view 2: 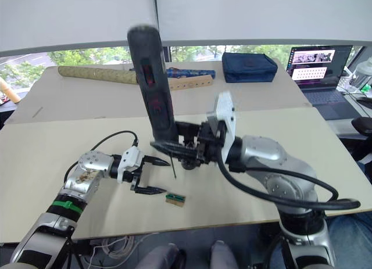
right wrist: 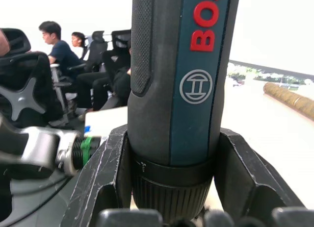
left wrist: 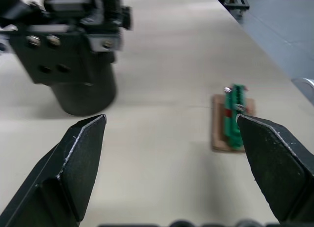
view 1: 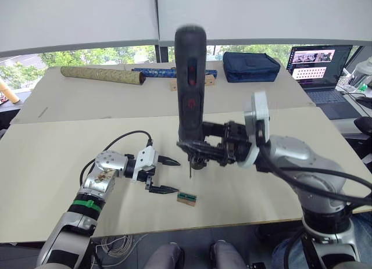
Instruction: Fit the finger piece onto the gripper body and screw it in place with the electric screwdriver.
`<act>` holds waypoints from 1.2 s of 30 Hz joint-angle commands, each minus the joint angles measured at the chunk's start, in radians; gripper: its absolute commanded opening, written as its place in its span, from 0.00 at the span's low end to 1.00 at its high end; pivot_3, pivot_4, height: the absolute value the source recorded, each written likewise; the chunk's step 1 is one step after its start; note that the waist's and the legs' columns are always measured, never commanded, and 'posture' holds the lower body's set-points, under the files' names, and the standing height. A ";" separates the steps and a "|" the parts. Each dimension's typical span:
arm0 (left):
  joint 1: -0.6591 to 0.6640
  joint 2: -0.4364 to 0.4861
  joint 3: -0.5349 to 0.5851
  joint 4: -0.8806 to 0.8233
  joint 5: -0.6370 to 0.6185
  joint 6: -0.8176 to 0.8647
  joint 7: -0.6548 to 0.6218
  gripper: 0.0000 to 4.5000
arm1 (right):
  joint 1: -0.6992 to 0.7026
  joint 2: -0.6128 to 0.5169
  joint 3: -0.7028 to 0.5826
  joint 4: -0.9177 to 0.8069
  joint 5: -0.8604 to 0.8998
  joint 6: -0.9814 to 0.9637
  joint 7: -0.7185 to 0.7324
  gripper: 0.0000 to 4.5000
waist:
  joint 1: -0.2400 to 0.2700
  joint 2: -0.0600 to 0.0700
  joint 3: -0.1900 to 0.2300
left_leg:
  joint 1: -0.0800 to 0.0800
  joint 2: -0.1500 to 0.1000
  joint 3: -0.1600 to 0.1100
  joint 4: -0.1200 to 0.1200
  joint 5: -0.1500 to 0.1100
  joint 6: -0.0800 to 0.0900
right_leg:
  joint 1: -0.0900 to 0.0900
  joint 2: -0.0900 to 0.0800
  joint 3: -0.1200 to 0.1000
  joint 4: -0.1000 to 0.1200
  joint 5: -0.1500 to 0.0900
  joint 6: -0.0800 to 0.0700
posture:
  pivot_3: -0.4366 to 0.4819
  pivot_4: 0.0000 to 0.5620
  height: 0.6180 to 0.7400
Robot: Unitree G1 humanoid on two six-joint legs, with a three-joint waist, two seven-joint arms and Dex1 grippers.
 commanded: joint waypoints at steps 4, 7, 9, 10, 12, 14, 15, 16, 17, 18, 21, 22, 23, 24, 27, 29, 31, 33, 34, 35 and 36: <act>-0.122 -0.061 0.011 0.190 0.061 -0.115 0.032 1.00 | -0.137 0.014 -0.038 0.074 -0.026 0.004 -0.050 0.42 | 0.002 0.000 0.000 | -0.002 -0.001 -0.001 0.001 0.000 0.000 | -0.002 -0.001 -0.001 0.000 0.000 0.000 | 0.48 0.27 1.00; -0.183 -0.105 0.010 0.286 0.090 -0.161 0.055 1.00 | -0.154 0.007 -0.024 0.092 -0.070 -0.015 -0.042 0.42 | 0.002 0.000 0.000 | -0.003 -0.002 -0.001 0.001 0.000 0.002 | -0.003 0.000 -0.001 0.001 0.000 0.000 | 0.48 0.27 1.00; -0.211 -0.127 0.012 0.333 0.104 -0.185 0.064 1.00 | -0.151 0.004 -0.017 0.094 -0.100 -0.028 -0.028 0.42 | -0.001 0.000 0.000 | -0.008 -0.002 -0.001 0.003 0.000 0.002 | -0.005 -0.001 -0.002 0.002 0.000 0.000 | 0.48 0.27 1.00; -0.221 -0.135 0.014 0.352 0.110 -0.196 0.066 1.00 | -0.149 0.004 -0.015 0.095 -0.110 -0.032 -0.022 0.42 | -0.003 0.000 0.000 | -0.012 -0.003 -0.001 0.004 0.000 0.002 | -0.011 -0.001 -0.001 0.004 0.000 0.000 | 0.48 0.27 1.00; -0.241 -0.153 0.014 0.388 0.123 -0.219 0.077 1.00 | -0.142 0.006 -0.014 0.098 -0.132 -0.039 -0.014 0.42 | -0.008 0.000 0.000 | -0.016 -0.003 0.000 0.006 0.000 0.002 | -0.015 -0.004 -0.001 0.006 0.000 0.000 | 0.48 0.27 1.00; -0.259 -0.169 0.015 0.421 0.134 -0.236 0.088 1.00 | -0.134 0.007 -0.013 0.100 -0.153 -0.044 -0.006 0.42 | -0.012 0.000 0.000 | -0.016 -0.003 -0.001 0.006 0.000 0.001 | -0.016 -0.007 -0.003 0.013 0.000 0.000 | 0.48 0.27 1.00; -0.267 -0.175 0.015 0.434 0.139 -0.241 0.093 1.00 | -0.131 0.009 -0.013 0.101 -0.160 -0.045 -0.002 0.42 | -0.013 0.000 0.000 | -0.016 -0.003 0.000 0.006 0.001 0.001 | -0.016 -0.009 -0.003 0.013 0.000 0.000 | 0.48 0.27 1.00; -0.273 -0.182 0.016 0.447 0.144 -0.246 0.096 1.00 | -0.128 0.010 -0.013 0.102 -0.167 -0.046 0.001 0.42 | -0.014 0.000 0.000 | -0.016 -0.003 -0.001 0.006 0.001 0.001 | -0.016 -0.009 -0.004 0.013 0.000 0.000 | 0.48 0.27 1.00; -0.280 -0.190 0.016 0.460 0.149 -0.253 0.101 1.00 | -0.121 0.012 -0.013 0.105 -0.176 -0.049 0.001 0.42 | -0.015 0.000 0.000 | -0.016 -0.003 -0.001 0.006 0.001 0.001 | -0.016 -0.009 -0.004 0.013 0.000 0.000 | 0.48 0.27 1.00; -0.285 -0.195 0.016 0.471 0.153 -0.260 0.104 1.00 | -0.116 0.013 -0.013 0.107 -0.184 -0.051 0.002 0.42 | -0.015 0.000 0.000 | -0.016 -0.003 -0.001 0.006 0.001 0.001 | -0.016 -0.009 -0.004 0.013 0.000 0.000 | 0.48 0.27 1.00; -0.293 -0.201 0.020 0.488 0.156 -0.270 0.102 1.00 | -0.101 0.019 -0.012 0.107 -0.199 -0.056 0.002 0.42 | -0.016 0.000 0.000 | -0.016 -0.003 0.000 0.006 0.001 0.001 | -0.016 -0.009 -0.003 0.013 0.000 0.000 | 0.48 0.27 1.00; -0.295 -0.201 0.021 0.493 0.158 -0.273 0.102 1.00 | -0.098 0.021 -0.011 0.107 -0.204 -0.058 0.003 0.42 | -0.016 0.000 0.000 | -0.016 -0.003 0.000 0.006 0.001 0.001 | -0.016 -0.009 -0.003 0.013 0.000 0.000 | 0.48 0.27 1.00; -0.297 -0.202 0.022 0.497 0.159 -0.275 0.102 1.00 | -0.095 0.023 -0.010 0.109 -0.208 -0.059 0.005 0.42 | -0.017 0.000 0.000 | -0.016 -0.003 0.000 0.006 0.001 0.001 | -0.016 -0.010 -0.003 0.013 0.000 0.000 | 0.48 0.27 1.00; -0.299 -0.202 0.023 0.501 0.160 -0.276 0.102 1.00 | -0.093 0.026 -0.009 0.111 -0.214 -0.061 0.007 0.42 | -0.017 0.000 0.000 | -0.016 -0.003 -0.001 0.006 0.001 0.001 | -0.016 -0.009 -0.003 0.014 0.000 0.000 | 0.48 0.27 1.00; -0.298 -0.202 0.026 0.503 0.160 -0.278 0.099 1.00 | -0.083 0.033 -0.008 0.114 -0.231 -0.066 0.012 0.42 | -0.018 0.000 0.000 | -0.016 -0.003 0.000 0.006 0.001 0.001 | -0.016 -0.009 -0.003 0.014 0.000 0.000 | 0.48 0.27 1.00; -0.297 -0.202 0.028 0.502 0.161 -0.276 0.097 1.00 | -0.079 0.039 -0.009 0.119 -0.241 -0.069 0.015 0.42 | -0.019 0.000 0.000 | -0.016 -0.003 -0.001 0.006 0.001 0.001 | -0.016 -0.009 -0.003 0.014 0.000 0.000 | 0.48 0.27 1.00; -0.295 -0.201 0.031 0.499 0.160 -0.273 0.095 1.00 | -0.075 0.044 -0.008 0.124 -0.250 -0.072 0.020 0.42 | -0.019 0.000 0.000 | -0.016 -0.003 -0.001 0.006 0.001 0.001 | -0.016 -0.009 -0.003 0.014 0.000 0.000 | 0.48 0.27 1.00; -0.292 -0.200 0.033 0.493 0.159 -0.270 0.093 1.00 | -0.071 0.051 -0.008 0.127 -0.257 -0.076 0.021 0.42 | -0.019 0.000 0.000 | -0.016 -0.003 -0.001 0.006 0.001 0.001 | -0.016 -0.009 -0.003 0.014 0.000 0.000 | 0.48 0.27 1.00; -0.290 -0.200 0.034 0.490 0.159 -0.269 0.092 1.00 | -0.068 0.054 -0.008 0.128 -0.259 -0.077 0.021 0.42 | -0.020 0.000 0.000 | -0.016 -0.003 -0.001 0.006 0.001 0.001 | -0.016 -0.009 -0.003 0.014 0.000 0.000 | 0.48 0.27 1.00; -0.288 -0.199 0.034 0.487 0.158 -0.269 0.091 1.00 | -0.067 0.056 -0.007 0.130 -0.263 -0.079 0.023 0.42 | -0.020 0.000 0.000 | -0.016 -0.003 -0.001 0.006 0.001 0.001 | -0.016 -0.009 -0.003 0.014 0.000 0.000 | 0.48 0.27 1.00; -0.286 -0.198 0.035 0.484 0.158 -0.268 0.090 1.00 | -0.065 0.058 -0.005 0.131 -0.267 -0.081 0.026 0.42 | -0.021 0.000 0.000 | -0.016 -0.003 -0.001 0.006 0.001 0.001 | -0.016 -0.009 -0.003 0.014 0.000 0.000 | 0.48 0.27 1.00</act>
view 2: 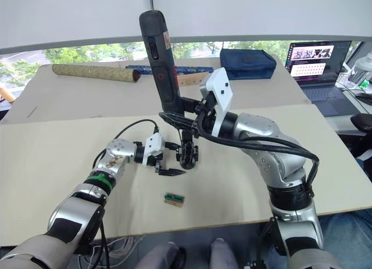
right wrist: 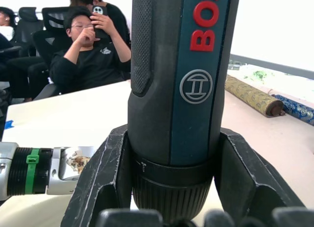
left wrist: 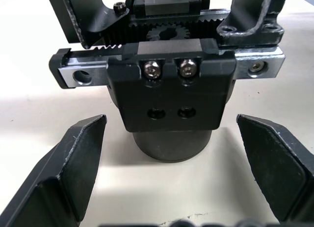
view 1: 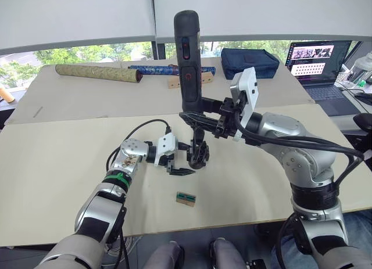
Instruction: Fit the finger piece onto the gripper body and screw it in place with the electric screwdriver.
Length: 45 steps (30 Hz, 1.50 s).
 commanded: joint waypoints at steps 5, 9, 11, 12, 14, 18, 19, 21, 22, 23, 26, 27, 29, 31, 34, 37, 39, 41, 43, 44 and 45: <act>-0.004 0.006 0.021 -0.034 -0.002 -0.003 -0.003 1.00 | -0.008 0.015 -0.024 -0.022 -0.010 -0.052 0.021 0.42 | -0.001 0.000 0.000 | 0.000 0.000 0.000 0.000 0.000 0.000 | 0.000 0.000 0.000 0.000 0.000 0.000 | 0.48 0.27 1.00; 0.000 0.007 0.022 -0.043 -0.003 0.000 -0.003 1.00 | -0.009 0.022 -0.026 -0.015 -0.017 -0.052 0.027 0.42 | -0.002 0.000 0.000 | 0.000 0.000 0.000 0.000 0.000 0.000 | 0.000 0.000 0.000 0.001 0.000 0.000 | 0.48 0.27 1.00; 0.002 0.008 0.022 -0.047 -0.004 0.001 -0.003 1.00 | -0.010 0.026 -0.026 -0.014 -0.019 -0.051 0.028 0.42 | -0.002 0.000 0.000 | 0.000 0.000 0.000 0.000 0.000 0.000 | 0.000 0.000 0.000 0.001 0.000 0.000 | 0.48 0.27 1.00; 0.002 0.008 0.022 -0.049 -0.004 0.002 -0.003 1.00 | -0.011 0.026 -0.027 -0.013 -0.020 -0.051 0.029 0.42 | -0.002 0.000 0.000 | 0.000 0.000 0.000 0.000 0.000 0.000 | 0.000 0.000 0.000 0.001 0.000 0.000 | 0.48 0.27 1.00; 0.004 0.011 0.023 -0.055 -0.004 0.004 -0.003 1.00 | -0.011 0.031 -0.026 -0.011 -0.024 -0.053 0.030 0.42 | -0.002 0.000 0.000 | 0.000 0.000 0.000 0.000 0.000 0.000 | 0.000 0.000 0.000 0.001 0.000 0.000 | 0.48 0.27 1.00; 0.006 0.014 0.024 -0.062 -0.006 0.008 -0.004 1.00 | -0.009 0.037 -0.025 -0.008 -0.031 -0.056 0.032 0.42 | -0.002 0.000 0.000 | 0.000 0.000 0.000 0.001 0.000 0.000 | 0.000 0.000 0.000 0.002 0.000 0.000 | 0.48 0.27 1.00; 0.006 0.014 0.024 -0.063 -0.005 0.008 -0.003 1.00 | -0.008 0.037 -0.023 -0.007 -0.034 -0.058 0.034 0.42 | -0.003 0.000 0.000 | 0.000 0.000 0.000 0.001 0.000 0.000 | 0.000 0.000 0.000 0.003 0.000 0.000 | 0.48 0.27 1.00; 0.006 0.014 0.025 -0.065 -0.005 0.009 -0.003 1.00 | -0.003 0.038 -0.021 -0.006 -0.040 -0.061 0.038 0.42 | -0.002 0.000 0.000 | 0.000 0.000 0.000 0.001 0.000 0.000 | -0.001 0.000 0.000 0.003 0.000 0.000 | 0.48 0.27 1.00; 0.007 0.014 0.025 -0.066 -0.005 0.010 -0.002 1.00 | -0.001 0.039 -0.020 -0.006 -0.042 -0.062 0.041 0.42 | -0.002 0.000 0.000 | 0.000 0.000 0.000 0.002 0.000 0.000 | -0.001 0.000 0.000 0.003 0.000 0.000 | 0.48 0.27 1.00; 0.007 0.014 0.025 -0.068 -0.005 0.011 -0.003 1.00 | 0.000 0.039 -0.021 -0.005 -0.045 -0.062 0.043 0.42 | -0.002 0.000 0.000 | 0.000 0.000 0.000 0.002 0.000 0.000 | 0.000 0.000 0.000 0.003 0.000 0.000 | 0.48 0.27 1.00; 0.009 0.014 0.027 -0.071 -0.004 0.012 -0.003 1.00 | 0.002 0.042 -0.023 -0.003 -0.045 -0.061 0.043 0.42 | -0.003 0.000 0.000 | 0.000 0.000 0.000 0.002 0.000 0.000 | 0.000 0.000 0.000 0.003 0.000 0.000 | 0.48 0.27 1.00; 0.009 0.014 0.027 -0.071 -0.004 0.012 -0.004 1.00 | 0.001 0.043 -0.023 -0.003 -0.045 -0.061 0.043 0.42 | -0.003 0.000 0.000 | 0.000 0.000 0.000 0.002 0.000 0.000 | 0.000 0.000 0.000 0.004 0.000 0.000 | 0.48 0.27 1.00; 0.010 0.014 0.028 -0.073 -0.004 0.013 -0.003 1.00 | -0.001 0.045 -0.023 -0.003 -0.045 -0.059 0.044 0.42 | -0.003 0.000 0.000 | 0.000 0.000 0.000 0.002 0.000 0.000 | -0.001 0.000 0.000 0.004 0.000 0.000 | 0.48 0.27 1.00; 0.011 0.014 0.028 -0.076 -0.004 0.015 -0.003 1.00 | -0.003 0.047 -0.024 -0.004 -0.046 -0.059 0.045 0.42 | -0.003 0.000 0.000 | 0.000 0.000 0.000 0.002 0.000 0.000 | 0.000 0.000 0.000 0.004 0.000 0.000 | 0.48 0.27 1.00; 0.011 0.014 0.028 -0.082 -0.003 0.018 -0.001 1.00 | 0.002 0.045 -0.023 0.002 -0.052 -0.064 0.049 0.42 | -0.003 0.000 0.000 | 0.000 0.000 0.000 0.002 0.000 0.000 | -0.001 0.000 0.000 0.004 0.000 0.000 | 0.48 0.27 1.00; 0.013 0.014 0.028 -0.087 -0.003 0.021 -0.001 1.00 | 0.004 0.047 -0.024 0.004 -0.054 -0.063 0.047 0.42 | -0.003 0.000 0.000 | 0.000 0.000 0.000 0.002 0.000 0.000 | 0.000 0.000 0.000 0.004 0.000 0.000 | 0.48 0.27 1.00; 0.014 0.014 0.028 -0.090 -0.003 0.023 -0.001 1.00 | 0.005 0.049 -0.023 0.002 -0.052 -0.063 0.047 0.42 | -0.003 0.000 0.000 | 0.000 0.000 0.000 0.002 0.000 0.000 | 0.000 0.000 0.000 0.004 0.000 0.000 | 0.48 0.27 1.00; 0.015 0.014 0.028 -0.092 -0.003 0.023 -0.001 1.00 | 0.005 0.052 -0.022 -0.001 -0.050 -0.061 0.044 0.42 | -0.003 0.000 0.000 | 0.000 0.000 0.000 0.003 0.000 0.000 | 0.000 0.000 0.000 0.004 0.000 0.000 | 0.48 0.27 1.00; 0.016 0.013 0.027 -0.094 -0.002 0.024 0.000 1.00 | 0.005 0.054 -0.021 -0.001 -0.050 -0.060 0.043 0.42 | -0.003 0.000 0.000 | 0.000 0.000 0.000 0.003 0.000 0.000 | 0.000 0.000 0.000 0.004 0.000 0.000 | 0.48 0.27 1.00; 0.016 0.013 0.027 -0.095 -0.002 0.024 0.000 1.00 | 0.005 0.056 -0.022 0.000 -0.049 -0.059 0.042 0.42 | -0.003 0.000 0.000 | 0.000 0.000 0.000 0.003 0.000 0.000 | 0.000 0.000 0.000 0.004 0.000 0.000 | 0.48 0.27 1.00; 0.017 0.013 0.027 -0.096 -0.002 0.024 0.000 1.00 | 0.006 0.057 -0.022 0.000 -0.048 -0.057 0.040 0.42 | -0.003 0.000 0.000 | 0.000 0.000 0.000 0.003 0.000 0.000 | 0.000 0.000 0.000 0.004 0.000 0.000 | 0.48 0.27 1.00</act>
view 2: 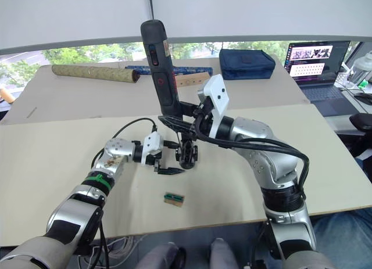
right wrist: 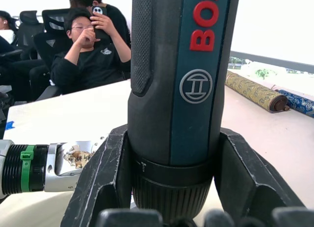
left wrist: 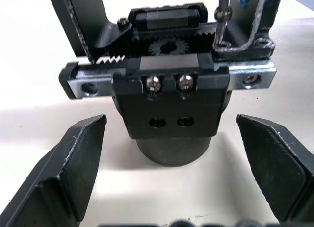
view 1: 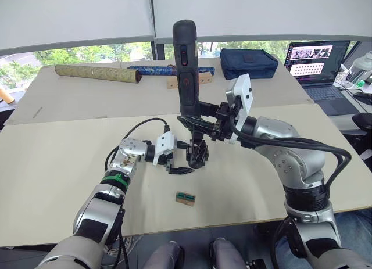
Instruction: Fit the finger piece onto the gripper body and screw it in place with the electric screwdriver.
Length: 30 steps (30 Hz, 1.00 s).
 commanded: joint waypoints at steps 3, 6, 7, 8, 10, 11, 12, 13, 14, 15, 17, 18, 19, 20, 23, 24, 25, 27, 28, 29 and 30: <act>-0.002 0.004 0.010 -0.036 -0.002 -0.002 0.001 1.00 | -0.009 0.010 -0.024 -0.030 0.011 -0.031 -0.004 0.42 | 0.000 0.000 0.000 | 0.000 0.000 0.000 0.000 0.000 0.000 | 0.000 0.000 0.000 0.000 0.000 0.000 | 0.48 0.27 1.00; -0.003 0.002 0.010 -0.034 -0.001 -0.004 0.004 1.00 | -0.004 0.009 -0.019 -0.028 0.007 -0.035 -0.002 0.42 | 0.000 0.000 0.000 | 0.000 0.000 0.000 0.000 0.000 0.000 | 0.000 0.000 0.000 0.000 0.000 0.000 | 0.48 0.27 1.00; -0.003 0.002 0.010 -0.034 -0.001 -0.004 0.005 1.00 | -0.003 0.009 -0.018 -0.027 0.005 -0.037 0.000 0.42 | 0.000 0.000 0.000 | 0.000 0.000 0.000 0.000 0.000 0.000 | 0.000 0.000 0.000 0.000 0.000 0.000 | 0.48 0.27 1.00; -0.003 0.001 0.010 -0.034 -0.001 -0.005 0.006 1.00 | -0.001 0.008 -0.017 -0.027 0.003 -0.039 0.002 0.42 | 0.000 0.000 0.000 | 0.000 0.000 0.000 0.000 0.000 0.000 | 0.000 0.000 0.000 0.000 0.000 0.000 | 0.48 0.27 1.00; -0.003 0.001 0.009 -0.035 -0.001 -0.005 0.007 1.00 | 0.002 0.006 -0.014 -0.026 -0.003 -0.045 0.006 0.42 | 0.000 0.000 0.000 | 0.000 0.000 0.000 0.000 0.000 0.000 | 0.000 0.000 0.000 0.000 0.000 0.000 | 0.48 0.27 1.00; -0.002 0.000 0.009 -0.036 -0.001 -0.005 0.008 1.00 | 0.006 0.001 -0.011 -0.027 -0.010 -0.054 0.012 0.42 | 0.000 0.000 0.000 | 0.000 0.000 0.000 0.000 0.000 0.000 | 0.000 0.000 0.000 0.000 0.000 0.000 | 0.48 0.27 1.00; -0.002 0.000 0.009 -0.036 -0.001 -0.004 0.008 1.00 | 0.009 -0.001 -0.010 -0.028 -0.015 -0.060 0.017 0.42 | 0.000 0.000 0.000 | 0.000 0.000 0.000 0.000 0.000 0.000 | 0.000 0.000 0.000 0.000 0.000 0.000 | 0.48 0.27 1.00; -0.002 0.001 0.009 -0.037 -0.001 -0.004 0.008 1.00 | 0.013 -0.004 -0.008 -0.030 -0.020 -0.067 0.022 0.42 | 0.000 0.000 0.000 | 0.000 0.000 0.000 0.000 0.000 0.000 | 0.000 0.000 0.000 0.000 0.000 0.000 | 0.48 0.27 1.00; -0.001 0.001 0.009 -0.037 0.000 -0.004 0.009 1.00 | 0.018 -0.007 -0.006 -0.033 -0.027 -0.076 0.029 0.42 | 0.000 0.000 0.000 | 0.000 0.000 0.000 0.000 0.000 0.000 | 0.000 0.000 0.000 0.000 0.000 0.000 | 0.48 0.27 1.00; -0.001 0.001 0.009 -0.037 0.000 -0.003 0.009 1.00 | 0.022 -0.009 -0.005 -0.035 -0.030 -0.083 0.034 0.42 | 0.000 0.000 0.000 | 0.000 0.000 0.000 0.000 0.000 0.000 | 0.000 0.000 0.000 0.000 0.000 0.000 | 0.48 0.27 1.00; -0.001 -0.001 0.009 -0.035 0.000 0.009 0.012 1.00 | 0.034 -0.011 -0.005 -0.043 -0.033 -0.104 0.044 0.42 | 0.000 0.000 0.000 | 0.000 0.000 0.000 0.000 0.000 0.000 | 0.000 0.000 0.000 0.000 0.000 0.000 | 0.48 0.27 1.00; -0.002 -0.003 0.009 -0.032 0.001 0.011 0.016 1.00 | 0.039 -0.009 -0.006 -0.047 -0.032 -0.111 0.048 0.42 | 0.000 0.000 0.000 | 0.000 0.000 0.000 0.001 0.000 0.000 | 0.000 0.000 0.000 0.000 0.000 0.000 | 0.48 0.27 1.00; -0.003 -0.006 0.009 -0.028 0.002 0.015 0.021 1.00 | 0.044 -0.008 -0.008 -0.051 -0.030 -0.117 0.051 0.42 | 0.000 0.000 0.000 | 0.000 0.000 0.000 0.001 0.000 0.000 | 0.000 0.000 0.000 0.000 0.000 0.000 | 0.48 0.27 1.00; -0.005 -0.012 0.008 -0.022 0.006 0.008 0.031 1.00 | 0.051 -0.008 -0.008 -0.057 -0.029 -0.125 0.056 0.42 | 0.000 0.000 0.000 | 0.000 0.000 0.000 0.001 0.000 0.000 | 0.000 0.000 0.000 0.000 0.000 0.000 | 0.48 0.27 1.00; -0.008 -0.030 0.003 -0.008 0.018 -0.007 0.056 1.00 | 0.064 -0.012 -0.002 -0.066 -0.036 -0.148 0.071 0.42 | 0.001 0.000 0.000 | 0.000 0.000 0.000 0.001 0.000 0.000 | 0.000 0.000 0.000 0.000 0.000 0.000 | 0.48 0.27 1.00; -0.007 -0.035 0.003 -0.009 0.019 -0.003 0.059 1.00 | 0.068 -0.014 -0.001 -0.068 -0.039 -0.153 0.073 0.42 | 0.001 0.000 0.000 | 0.000 0.000 0.000 0.001 0.000 0.000 | 0.001 0.000 0.000 0.000 0.000 0.000 | 0.48 0.27 1.00; -0.006 -0.040 0.002 -0.009 0.020 -0.001 0.061 1.00 | 0.071 -0.015 0.001 -0.068 -0.043 -0.158 0.076 0.42 | 0.001 0.000 0.000 | 0.000 0.000 0.000 0.001 0.000 0.000 | 0.001 0.000 0.000 0.000 0.000 0.000 | 0.48 0.27 1.00; -0.005 -0.049 0.000 -0.005 0.025 0.001 0.068 1.00 | 0.077 -0.019 0.004 -0.070 -0.051 -0.170 0.082 0.42 | 0.000 0.000 0.000 | 0.000 0.000 0.000 0.001 0.000 0.000 | 0.001 0.000 0.000 0.000 0.000 0.000 | 0.48 0.27 1.00; -0.005 -0.053 -0.002 -0.001 0.029 -0.001 0.073 1.00 | 0.080 -0.020 0.005 -0.070 -0.053 -0.174 0.084 0.42 | 0.000 0.000 0.000 | 0.000 0.000 0.000 0.001 0.000 0.000 | 0.000 0.000 0.000 0.000 0.000 0.000 | 0.48 0.27 1.00; -0.005 -0.057 -0.003 0.003 0.033 -0.001 0.081 1.00 | 0.082 -0.022 0.005 -0.070 -0.056 -0.177 0.086 0.42 | 0.000 0.000 0.000 | 0.000 0.000 0.000 0.001 0.000 0.000 | 0.000 0.000 0.000 0.000 0.000 0.000 | 0.48 0.27 1.00; -0.007 -0.061 -0.002 0.009 0.037 -0.002 0.091 1.00 | 0.084 -0.022 0.005 -0.070 -0.058 -0.179 0.087 0.42 | 0.000 0.000 0.000 | 0.000 0.000 0.000 0.001 0.000 0.000 | 0.000 0.000 0.000 0.000 0.000 0.000 | 0.48 0.27 1.00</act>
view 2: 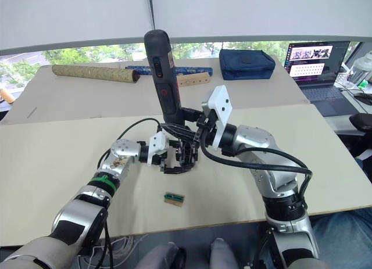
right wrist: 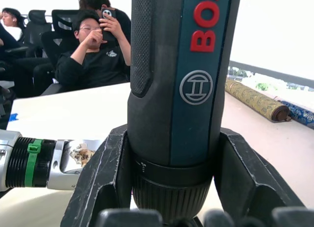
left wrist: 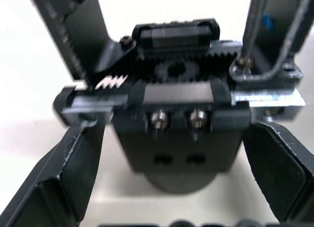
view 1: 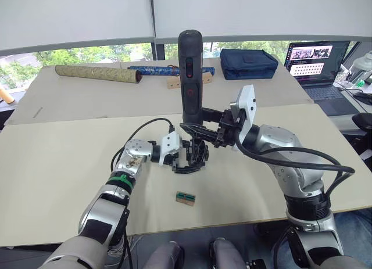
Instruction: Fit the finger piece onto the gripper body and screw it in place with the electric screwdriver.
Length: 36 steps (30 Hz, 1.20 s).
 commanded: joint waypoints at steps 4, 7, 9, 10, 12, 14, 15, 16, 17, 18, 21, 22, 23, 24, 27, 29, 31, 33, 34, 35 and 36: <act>-0.022 -0.018 0.009 0.030 0.021 -0.010 0.056 1.00 | 0.004 -0.013 -0.004 -0.042 -0.007 -0.049 0.009 0.42 | 0.001 0.000 0.000 | 0.000 0.000 0.000 0.000 0.000 0.000 | 0.000 0.000 0.000 0.000 0.000 0.000 | 0.48 0.27 1.00; -0.034 -0.017 0.006 0.049 0.025 -0.013 0.043 0.83 | 0.009 -0.020 -0.002 -0.028 -0.016 -0.066 0.023 0.42 | 0.001 0.000 0.000 | 0.000 0.000 0.000 0.001 0.000 0.000 | 0.000 0.000 0.000 0.000 0.000 0.000 | 0.48 0.27 1.00; -0.047 -0.017 0.012 0.062 0.027 -0.012 0.038 0.63 | 0.015 -0.030 0.002 -0.013 -0.022 -0.087 0.047 0.42 | 0.002 0.000 0.000 | 0.000 0.000 0.000 0.001 0.000 0.000 | 0.000 0.000 0.000 0.000 0.000 0.000 | 0.48 0.27 1.00; -0.053 -0.018 0.015 0.068 0.028 -0.011 0.038 0.53 | 0.018 -0.034 0.005 -0.006 -0.024 -0.096 0.063 0.42 | 0.003 0.000 0.000 | 0.000 0.000 0.000 0.001 0.000 0.000 | 0.000 0.000 0.000 0.000 0.000 0.000 | 0.48 0.27 1.00; -0.062 -0.019 0.018 0.081 0.030 -0.013 0.035 0.52 | 0.023 -0.046 0.016 0.014 -0.018 -0.096 0.099 0.42 | 0.002 0.000 0.000 | 0.000 -0.001 0.000 0.002 0.000 0.000 | 0.001 0.000 0.000 -0.001 0.000 0.000 | 0.48 0.27 1.00; -0.069 -0.019 0.018 0.091 0.032 -0.016 0.033 0.52 | 0.021 -0.061 0.030 0.044 -0.013 -0.085 0.133 0.42 | 0.003 0.000 0.000 | 0.000 -0.001 0.000 0.003 0.000 0.000 | 0.001 0.000 0.000 -0.001 0.000 0.000 | 0.48 0.27 1.00; -0.071 -0.019 0.018 0.094 0.033 -0.018 0.033 0.52 | 0.018 -0.068 0.038 0.060 -0.015 -0.079 0.146 0.42 | 0.003 0.000 0.000 | 0.001 -0.001 0.000 0.003 0.000 0.000 | 0.001 0.000 0.000 -0.001 0.000 0.000 | 0.48 0.27 1.00; -0.074 -0.020 0.019 0.098 0.034 -0.019 0.033 0.52 | 0.012 -0.074 0.045 0.087 -0.022 -0.076 0.158 0.42 | 0.002 0.000 0.000 | 0.001 -0.001 0.000 0.003 0.000 0.000 | 0.001 0.000 0.000 -0.001 0.000 0.000 | 0.48 0.27 1.00; -0.077 -0.020 0.019 0.101 0.034 -0.019 0.033 0.52 | 0.000 -0.078 0.052 0.121 -0.029 -0.061 0.161 0.42 | 0.002 -0.001 0.000 | 0.001 -0.001 0.000 0.003 0.000 0.000 | 0.001 -0.001 0.000 -0.001 0.000 0.000 | 0.48 0.27 1.00; -0.079 -0.020 0.020 0.103 0.035 -0.020 0.033 0.52 | -0.008 -0.079 0.055 0.145 -0.034 -0.052 0.162 0.42 | 0.002 -0.001 0.000 | 0.002 -0.001 0.000 0.003 0.000 0.000 | 0.002 -0.001 0.000 -0.001 0.000 0.000 | 0.48 0.27 1.00; -0.083 -0.022 0.021 0.108 0.038 -0.021 0.034 0.52 | -0.028 -0.079 0.059 0.200 -0.045 -0.054 0.169 0.42 | 0.003 -0.001 -0.001 | 0.002 -0.001 0.000 0.003 0.000 0.000 | 0.002 -0.001 0.001 -0.001 0.000 0.000 | 0.48 0.27 1.00; -0.083 -0.022 0.021 0.109 0.038 -0.022 0.035 0.52 | -0.033 -0.081 0.062 0.214 -0.048 -0.055 0.171 0.42 | 0.004 -0.001 -0.001 | 0.003 0.000 0.000 0.003 0.000 0.000 | 0.002 -0.001 0.001 -0.001 0.000 0.000 | 0.48 0.27 1.00; -0.083 -0.021 0.021 0.109 0.038 -0.023 0.034 0.52 | -0.035 -0.082 0.064 0.227 -0.052 -0.060 0.175 0.42 | 0.004 -0.001 -0.002 | 0.003 0.000 0.000 0.003 0.000 0.000 | 0.002 -0.001 0.001 -0.001 0.000 0.000 | 0.48 0.27 1.00; -0.081 -0.021 0.021 0.107 0.038 -0.023 0.034 0.52 | -0.036 -0.084 0.067 0.236 -0.056 -0.063 0.179 0.42 | 0.004 -0.001 -0.002 | 0.003 0.000 0.000 0.003 0.000 0.000 | 0.002 -0.001 0.001 -0.001 0.000 0.000 | 0.48 0.27 1.00; -0.082 -0.020 0.023 0.108 0.038 -0.023 0.036 0.52 | -0.034 -0.090 0.077 0.252 -0.071 -0.084 0.194 0.42 | 0.004 -0.001 -0.002 | 0.003 0.000 0.000 0.003 0.000 0.000 | 0.002 -0.001 0.001 -0.001 0.000 0.000 | 0.48 0.27 1.00; -0.084 -0.019 0.024 0.109 0.039 -0.022 0.039 0.52 | -0.027 -0.095 0.085 0.254 -0.081 -0.099 0.207 0.42 | 0.004 -0.002 -0.003 | 0.003 0.000 0.000 0.003 0.000 0.000 | 0.002 -0.001 0.001 -0.001 0.000 0.000 | 0.48 0.27 1.00; -0.085 -0.018 0.026 0.109 0.038 -0.021 0.041 0.52 | -0.019 -0.101 0.092 0.254 -0.089 -0.113 0.215 0.42 | 0.004 -0.002 -0.003 | 0.003 0.000 0.000 0.003 0.000 0.000 | 0.002 -0.001 0.001 -0.001 0.000 0.000 | 0.48 0.27 1.00; -0.082 -0.018 0.026 0.106 0.038 -0.022 0.041 0.52 | -0.011 -0.104 0.100 0.256 -0.100 -0.133 0.220 0.42 | 0.004 -0.002 -0.003 | 0.003 0.000 0.000 0.003 0.000 0.000 | 0.003 -0.001 0.001 -0.001 0.000 0.000 | 0.48 0.27 1.00; -0.080 -0.018 0.026 0.102 0.038 -0.022 0.040 0.52 | -0.007 -0.104 0.105 0.258 -0.109 -0.147 0.222 0.42 | 0.004 -0.002 -0.004 | 0.003 0.000 0.000 0.003 0.000 0.000 | 0.003 -0.001 0.001 -0.001 0.000 0.000 | 0.48 0.27 1.00; -0.078 -0.019 0.026 0.100 0.038 -0.022 0.039 0.52 | -0.005 -0.103 0.110 0.260 -0.114 -0.156 0.223 0.42 | 0.004 -0.002 -0.004 | 0.003 0.000 0.000 0.003 0.000 0.000 | 0.003 -0.001 0.001 -0.001 0.000 0.000 | 0.48 0.27 1.00; -0.077 -0.019 0.026 0.098 0.038 -0.022 0.039 0.52 | -0.005 -0.100 0.115 0.261 -0.118 -0.162 0.223 0.42 | 0.004 -0.002 -0.004 | 0.003 0.000 0.000 0.003 0.000 0.000 | 0.003 -0.001 0.001 -0.001 0.000 0.000 | 0.48 0.27 1.00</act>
